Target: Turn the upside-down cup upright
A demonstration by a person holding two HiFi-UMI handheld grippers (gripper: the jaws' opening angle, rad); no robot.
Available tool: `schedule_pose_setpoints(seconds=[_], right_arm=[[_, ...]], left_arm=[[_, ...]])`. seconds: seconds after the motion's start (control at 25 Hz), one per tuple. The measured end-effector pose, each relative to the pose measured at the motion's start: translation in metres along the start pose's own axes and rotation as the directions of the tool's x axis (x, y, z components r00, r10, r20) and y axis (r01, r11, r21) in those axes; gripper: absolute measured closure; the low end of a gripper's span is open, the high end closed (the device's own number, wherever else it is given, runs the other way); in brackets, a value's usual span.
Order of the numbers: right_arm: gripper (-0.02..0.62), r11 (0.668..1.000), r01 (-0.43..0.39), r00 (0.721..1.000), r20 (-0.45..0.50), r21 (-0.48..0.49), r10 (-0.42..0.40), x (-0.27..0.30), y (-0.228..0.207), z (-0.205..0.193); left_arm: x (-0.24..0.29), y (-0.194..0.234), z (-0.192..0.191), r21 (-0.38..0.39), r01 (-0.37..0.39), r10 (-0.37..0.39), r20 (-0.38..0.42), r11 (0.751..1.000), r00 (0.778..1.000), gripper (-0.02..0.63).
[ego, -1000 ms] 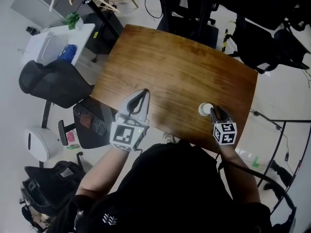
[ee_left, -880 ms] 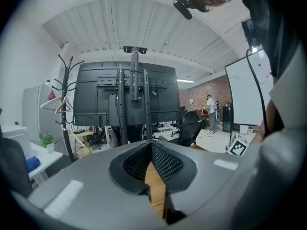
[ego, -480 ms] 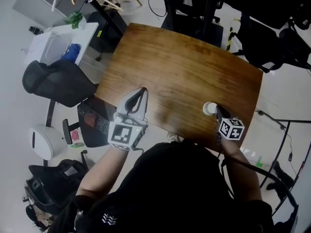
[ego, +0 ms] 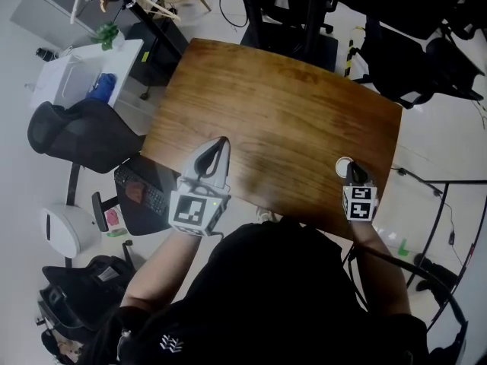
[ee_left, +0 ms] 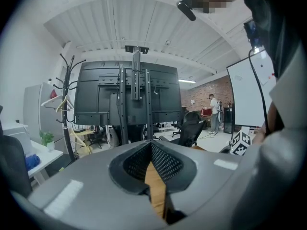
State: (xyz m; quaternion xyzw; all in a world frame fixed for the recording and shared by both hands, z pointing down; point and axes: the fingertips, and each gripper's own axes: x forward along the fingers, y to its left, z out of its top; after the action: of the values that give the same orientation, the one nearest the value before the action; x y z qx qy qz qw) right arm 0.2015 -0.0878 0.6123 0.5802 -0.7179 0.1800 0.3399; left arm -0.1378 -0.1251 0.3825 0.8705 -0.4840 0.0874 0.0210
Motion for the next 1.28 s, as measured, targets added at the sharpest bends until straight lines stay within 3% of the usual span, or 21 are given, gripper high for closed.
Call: schedule_pose_setpoints(seconds=[0.12, 0.32, 0.6, 0.76, 0.96, 1.08, 1.2, 1.28], right_arm=[[0.574, 0.997, 0.001, 1.0, -0.025, -0.08, -0.003, 0.0, 0.007, -0.004], [0.565, 0.987, -0.111, 0.994, 0.0, -0.114, 0.112, 0.006, 0.056, 0.005], [0.565, 0.978, -0.139, 0.99, -0.014, -0.153, 0.138, 0.031, 0.088, 0.001], [0.566, 0.979, -0.153, 0.988, -0.023, -0.133, 0.152, 0.041, 0.1, -0.007], [0.594, 0.983, -0.164, 0.986, -0.033, -0.085, 0.162, 0.049, 0.1, -0.015], [0.592, 0.981, -0.179, 0.984, 0.007, -0.077, 0.18, 0.046, 0.101, -0.005], [0.539, 0.977, -0.198, 0.974, 0.092, -0.074, 0.205, 0.034, 0.095, 0.011], [0.476, 0.984, -0.172, 0.975, 0.134, -0.04, 0.176, 0.025, 0.076, 0.014]], left_arm=[[0.001, -0.004, 0.001, 0.002, -0.001, 0.001, 0.002, 1.0, 1.0, 0.606], [-0.008, -0.001, 0.002, 0.001, -0.028, 0.028, -0.008, 1.0, 1.0, 0.606], [-0.027, 0.013, 0.022, 0.026, -0.089, 0.088, 0.005, 0.996, 0.996, 0.606], [-0.039, 0.024, 0.018, 0.019, -0.132, 0.132, -0.013, 0.991, 0.991, 0.606], [-0.047, 0.026, 0.006, 0.053, -0.128, 0.131, -0.046, 0.99, 0.99, 0.606], [-0.045, 0.028, 0.007, 0.051, -0.127, 0.129, -0.048, 0.991, 0.99, 0.606], [-0.039, 0.025, 0.01, 0.047, -0.114, 0.116, -0.033, 0.992, 0.993, 0.606], [-0.033, 0.023, 0.01, 0.042, -0.099, 0.1, -0.019, 0.994, 0.995, 0.606]])
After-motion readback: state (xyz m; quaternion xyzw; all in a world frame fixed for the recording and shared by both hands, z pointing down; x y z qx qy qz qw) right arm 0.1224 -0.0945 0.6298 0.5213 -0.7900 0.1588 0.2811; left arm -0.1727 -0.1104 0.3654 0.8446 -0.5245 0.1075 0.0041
